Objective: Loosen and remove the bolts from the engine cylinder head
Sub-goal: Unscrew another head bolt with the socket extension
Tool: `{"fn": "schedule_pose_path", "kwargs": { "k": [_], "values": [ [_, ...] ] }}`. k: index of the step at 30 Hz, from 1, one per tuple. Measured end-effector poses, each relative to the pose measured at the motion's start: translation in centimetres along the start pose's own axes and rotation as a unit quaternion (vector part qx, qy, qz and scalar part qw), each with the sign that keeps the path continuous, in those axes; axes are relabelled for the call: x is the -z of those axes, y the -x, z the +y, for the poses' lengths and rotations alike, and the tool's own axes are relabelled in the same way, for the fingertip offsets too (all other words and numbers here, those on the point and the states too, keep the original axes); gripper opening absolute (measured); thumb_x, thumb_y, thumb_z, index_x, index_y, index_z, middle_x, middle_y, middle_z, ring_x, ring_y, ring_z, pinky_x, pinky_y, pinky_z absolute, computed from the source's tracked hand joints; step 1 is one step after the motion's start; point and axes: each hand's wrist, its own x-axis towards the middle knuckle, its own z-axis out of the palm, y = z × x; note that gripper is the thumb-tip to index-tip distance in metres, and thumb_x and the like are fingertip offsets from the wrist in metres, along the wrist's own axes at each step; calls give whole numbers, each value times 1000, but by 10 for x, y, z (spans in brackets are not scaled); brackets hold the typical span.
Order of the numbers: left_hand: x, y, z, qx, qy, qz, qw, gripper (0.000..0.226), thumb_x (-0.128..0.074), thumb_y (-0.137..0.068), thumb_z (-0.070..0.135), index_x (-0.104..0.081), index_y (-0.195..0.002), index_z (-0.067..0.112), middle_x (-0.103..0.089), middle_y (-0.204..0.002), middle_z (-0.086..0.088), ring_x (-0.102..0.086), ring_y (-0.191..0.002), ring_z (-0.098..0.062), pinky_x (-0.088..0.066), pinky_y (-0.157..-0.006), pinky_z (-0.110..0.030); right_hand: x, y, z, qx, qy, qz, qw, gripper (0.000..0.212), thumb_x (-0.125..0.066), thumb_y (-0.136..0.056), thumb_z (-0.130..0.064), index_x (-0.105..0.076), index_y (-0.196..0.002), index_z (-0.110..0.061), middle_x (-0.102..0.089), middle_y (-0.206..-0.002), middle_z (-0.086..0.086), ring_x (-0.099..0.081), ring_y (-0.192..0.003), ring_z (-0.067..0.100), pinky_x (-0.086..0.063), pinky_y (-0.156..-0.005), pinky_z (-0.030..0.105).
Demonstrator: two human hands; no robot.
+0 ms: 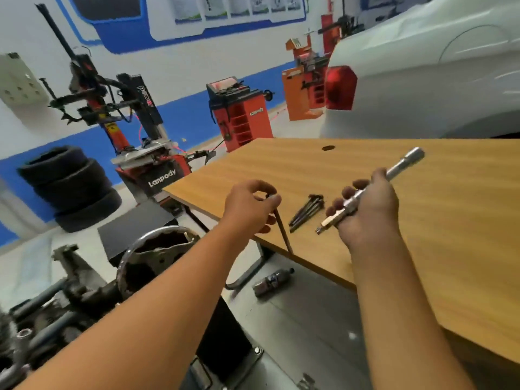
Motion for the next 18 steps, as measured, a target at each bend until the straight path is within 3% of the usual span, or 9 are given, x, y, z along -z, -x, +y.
{"fn": "schedule_pose_path", "kwargs": {
  "k": [4, 6, 7, 9, 11, 14, 18],
  "values": [
    [-54, -22, 2, -39, -73, -50, 995, 10, -74, -98, 25, -70, -94, 33, -72, -93, -4, -69, -74, -18, -49, -47, -19, 22, -17, 20, -12, -15, 54, 998, 46, -45, -100, -64, -61, -94, -21, -66, -90, 3, -59, -80, 23, -48, -67, 38],
    [-76, -33, 0, -96, -155, -44, 982, 12, -77, -95, 31, -70, -104, 36, -71, -99, 0, -67, -82, -16, -51, -56, -23, 28, -22, 27, -29, -31, 65, 997, 46, -45, -101, -64, -62, -95, -21, -68, -91, 3, -60, -80, 23, -47, -68, 38],
    [-85, -38, -4, -112, -207, -35, 971, 26, -79, -92, 40, -68, -115, 38, -70, -107, 1, -67, -93, -17, -54, -66, -27, 31, -25, 30, -40, -45, 68, 996, 46, -46, -101, -63, -61, -94, -21, -67, -88, 3, -59, -76, 22, -46, -67, 36],
    [-99, -43, -16, -88, -322, -36, 942, 76, -76, -79, 68, -50, -144, 38, -62, -133, 1, -57, -122, -24, -55, -90, -44, 38, -27, 36, -55, -107, 64, 991, 43, -46, -103, -59, -57, -93, -18, -63, -74, 2, -55, -62, 19, -44, -59, 30],
    [-108, -43, -31, -21, -381, -34, 924, 105, -64, -66, 89, -41, -150, 31, -55, -141, -2, -48, -132, -30, -50, -99, -54, 44, -29, 42, -37, -178, 59, 981, 39, -45, -106, -54, -53, -93, -18, -57, -60, 0, -54, -48, 15, -46, -51, 26],
    [-111, -49, -50, -14, -359, 19, 933, 82, -64, -71, 87, -57, -127, 27, -62, -123, 2, -57, -115, -25, -54, -91, -50, 46, -32, 48, 26, -210, 64, 975, 35, -41, -109, -49, -51, -93, -19, -56, -60, 1, -54, -48, 15, -49, -52, 27],
    [-111, -61, -53, 17, -306, 20, 952, 57, -72, -72, 82, -51, -89, 32, -59, -92, 11, -60, -89, -15, -56, -85, -47, 40, -31, 56, 59, -216, 77, 972, 35, -43, -109, -48, -53, -94, -18, -56, -58, -1, -55, -48, 14, -50, -51, 28]
  ]
}}
